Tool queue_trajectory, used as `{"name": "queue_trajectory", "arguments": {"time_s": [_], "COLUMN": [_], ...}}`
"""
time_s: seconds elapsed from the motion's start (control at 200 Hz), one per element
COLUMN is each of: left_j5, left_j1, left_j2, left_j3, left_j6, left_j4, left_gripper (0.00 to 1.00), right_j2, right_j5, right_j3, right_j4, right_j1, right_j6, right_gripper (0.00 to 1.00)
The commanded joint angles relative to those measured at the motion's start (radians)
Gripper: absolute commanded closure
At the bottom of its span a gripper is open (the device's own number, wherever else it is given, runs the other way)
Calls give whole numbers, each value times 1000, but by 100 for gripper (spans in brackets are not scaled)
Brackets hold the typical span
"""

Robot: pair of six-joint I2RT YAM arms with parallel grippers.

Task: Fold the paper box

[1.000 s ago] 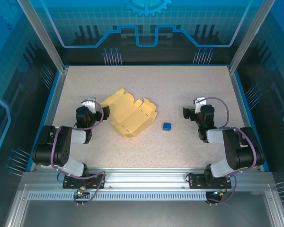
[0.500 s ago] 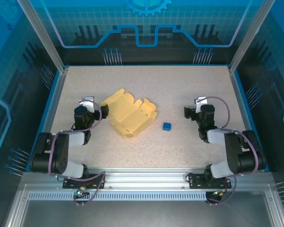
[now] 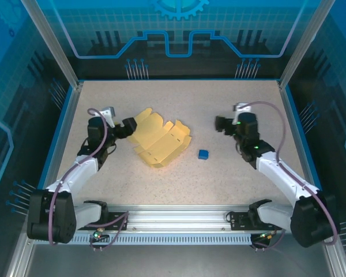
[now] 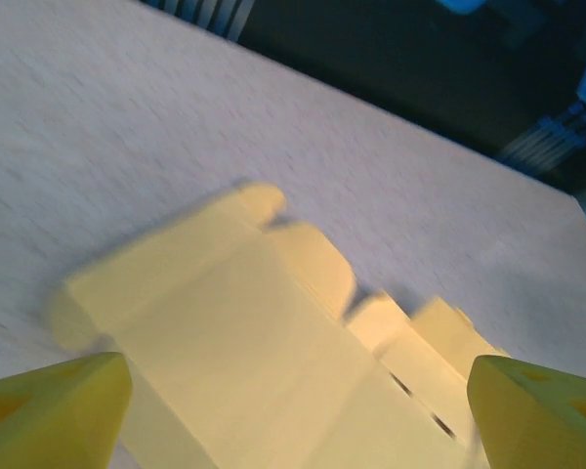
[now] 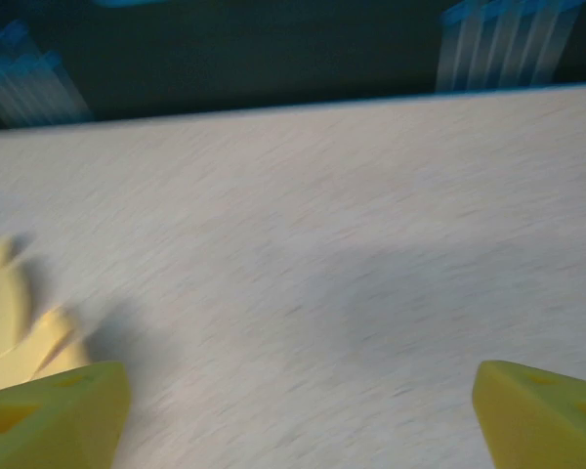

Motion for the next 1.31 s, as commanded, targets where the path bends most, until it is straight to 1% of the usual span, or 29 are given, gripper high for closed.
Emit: {"name": "queue_trajectory", "arguments": {"time_s": [0.0, 0.095, 0.17, 0.26, 0.37, 0.575, 0.685, 0.75, 0.941, 1.111, 1.211, 1.301], "left_j5": [33, -10, -36, -40, -42, -73, -85, -88, -86, -85, -82, -85], "left_j1": [-97, -155, -173, -185, -192, -194, -193, -193, -193, -193, -193, -194], "left_j2": [-20, -20, -20, -21, -27, -52, -63, -66, -68, -60, -57, -59], "left_j3": [28, 29, 27, 21, 10, -8, -8, -7, -3, -2, -1, -1], "left_j6": [-54, -43, -49, -53, -53, -47, -36, -35, -34, -41, -46, -46], "left_j4": [-101, -121, -123, -111, -95, -97, -102, -106, -101, -89, -85, -86], "left_gripper": [9, 9, 9, 10, 9, 10, 9, 10, 9, 9, 9, 9], "right_j2": [88, 167, 205, 263, 355, 496, 547, 570, 598, 615, 621, 627], "right_j5": [-26, -23, -26, -62, -62, -52, -55, -49, -38, -22, -9, -4], "right_j3": [93, 139, 141, 130, 151, 182, 190, 196, 187, 185, 174, 167], "right_j4": [-242, -298, -265, -171, -125, -49, -2, 8, 59, 81, 110, 144], "right_j1": [185, 315, 381, 422, 450, 459, 459, 457, 443, 433, 429, 420], "right_j6": [127, 243, 338, 437, 521, 641, 663, 678, 706, 735, 742, 752], "right_gripper": [13, 14, 15, 17, 20, 26, 34, 40, 53, 60, 66, 70]}}
